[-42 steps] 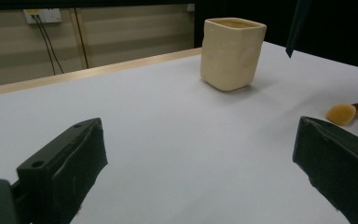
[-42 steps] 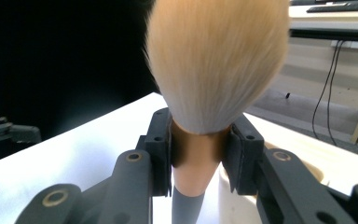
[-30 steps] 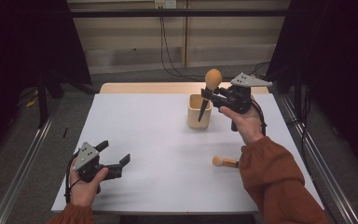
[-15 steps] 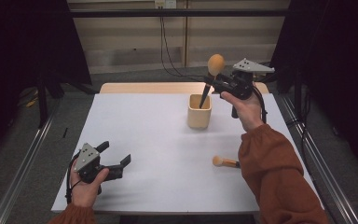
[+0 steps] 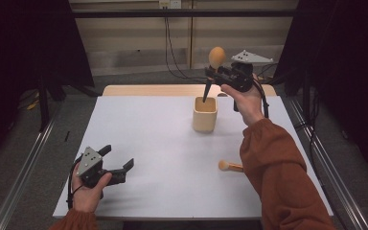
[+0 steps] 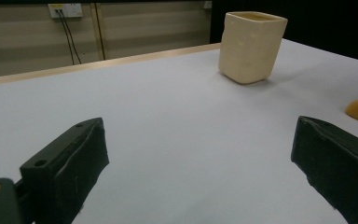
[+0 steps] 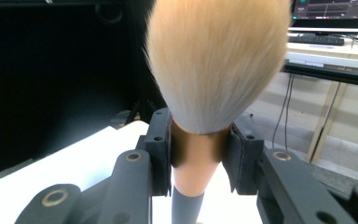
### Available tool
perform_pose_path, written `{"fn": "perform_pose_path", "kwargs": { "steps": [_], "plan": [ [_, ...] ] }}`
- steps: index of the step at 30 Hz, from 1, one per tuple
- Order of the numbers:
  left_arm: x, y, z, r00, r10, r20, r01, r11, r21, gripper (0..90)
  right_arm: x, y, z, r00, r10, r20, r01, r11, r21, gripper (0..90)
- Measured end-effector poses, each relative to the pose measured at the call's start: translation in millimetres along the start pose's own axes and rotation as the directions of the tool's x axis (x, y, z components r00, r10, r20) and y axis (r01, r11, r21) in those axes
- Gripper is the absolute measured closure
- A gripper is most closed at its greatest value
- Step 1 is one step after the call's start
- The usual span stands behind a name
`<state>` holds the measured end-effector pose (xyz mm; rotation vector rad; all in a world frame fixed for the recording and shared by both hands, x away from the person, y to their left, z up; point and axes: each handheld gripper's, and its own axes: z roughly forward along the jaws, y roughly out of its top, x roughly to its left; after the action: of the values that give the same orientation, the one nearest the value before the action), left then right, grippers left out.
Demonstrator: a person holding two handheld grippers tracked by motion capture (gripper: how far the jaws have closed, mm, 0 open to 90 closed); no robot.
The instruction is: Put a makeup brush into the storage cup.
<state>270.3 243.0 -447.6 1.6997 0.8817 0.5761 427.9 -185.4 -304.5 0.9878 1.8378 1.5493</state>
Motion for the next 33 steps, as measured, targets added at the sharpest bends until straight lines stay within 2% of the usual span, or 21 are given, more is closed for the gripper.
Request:
{"fn": "perform_pose_path", "kwargs": {
  "steps": [4,8,14,20,22,33],
  "plan": [
    [2.1,0.4,-1.0,1.0,0.0,-0.006,0.0,1.0,-0.003,3.6,-2.6,-5.8,3.9,0.9999,-0.003,0.012,0.002,1.0,0.03,66.3],
    [3.6,-0.2,-1.3,0.9998,-0.015,-0.013,0.015,0.9998,-0.011,3.6,-5.3,-10.3,6.2,0.9999,0.001,0.016,-0.001,0.999,0.042,66.3],
    [3.9,0.0,-1.2,0.9999,-0.011,-0.013,0.011,0.9999,-0.006,3.6,-7.9,-21.2,7.8,0.9998,0.005,0.021,-0.006,0.998,0.062,66.3],
    [5.1,-0.4,-1.5,0.9996,-0.02,-0.02,0.02,0.9998,-0.009,3.6,-10.8,-36.3,8.3,0.9995,0.024,0.022,-0.025,0.997,0.08,66.3],
    [5.3,-0.5,-1.5,0.9996,-0.021,-0.02,0.02,0.9998,-0.007,3.6,-10.8,-42.3,8.8,0.9995,0.014,0.027,-0.016,0.996,0.088,66.3],
    [6.5,-0.7,-1.5,0.9997,-0.019,-0.019,0.019,0.9998,-0.003,3.6,-12.7,-64.6,14.0,0.9989,0.035,0.031,-0.038,0.992,0.117,66.3]
  ]
}}
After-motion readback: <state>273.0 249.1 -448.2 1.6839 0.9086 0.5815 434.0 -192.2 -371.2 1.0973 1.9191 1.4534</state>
